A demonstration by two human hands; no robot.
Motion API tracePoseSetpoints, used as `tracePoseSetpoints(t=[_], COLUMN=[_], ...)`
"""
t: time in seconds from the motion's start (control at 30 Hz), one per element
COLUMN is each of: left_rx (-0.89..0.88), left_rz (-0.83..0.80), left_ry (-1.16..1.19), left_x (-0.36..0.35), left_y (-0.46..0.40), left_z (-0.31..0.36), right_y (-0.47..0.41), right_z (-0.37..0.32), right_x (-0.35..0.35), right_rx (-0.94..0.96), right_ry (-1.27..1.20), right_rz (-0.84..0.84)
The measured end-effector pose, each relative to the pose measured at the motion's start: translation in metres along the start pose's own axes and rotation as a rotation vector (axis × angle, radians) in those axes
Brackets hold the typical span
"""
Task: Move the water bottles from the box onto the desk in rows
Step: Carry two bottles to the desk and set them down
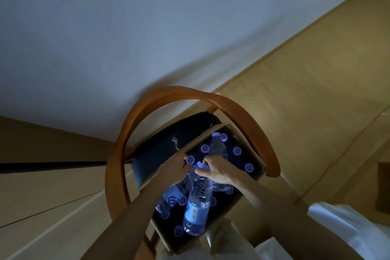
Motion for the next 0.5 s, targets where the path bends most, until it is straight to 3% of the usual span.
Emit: tracePoseSetpoints(t=[0.5], left_rx=[-0.258], left_rz=[-0.321], left_ry=[-0.536], left_x=[-0.046], left_y=[-0.034], left_z=[0.039], right_y=[0.053], right_z=[0.04], right_x=[-0.028], right_rx=[0.053], right_ry=[-0.182], right_rz=[-0.017])
Point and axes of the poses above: each hand's wrist, its own y-axis away from the middle knuckle, its own x-axis out of the back of the hand, z = x × y, the point moved 8 cm from there along -y, towards the middle knuckle, and after that the axes turned 6 degrees about -x, right-handed, at the moved point
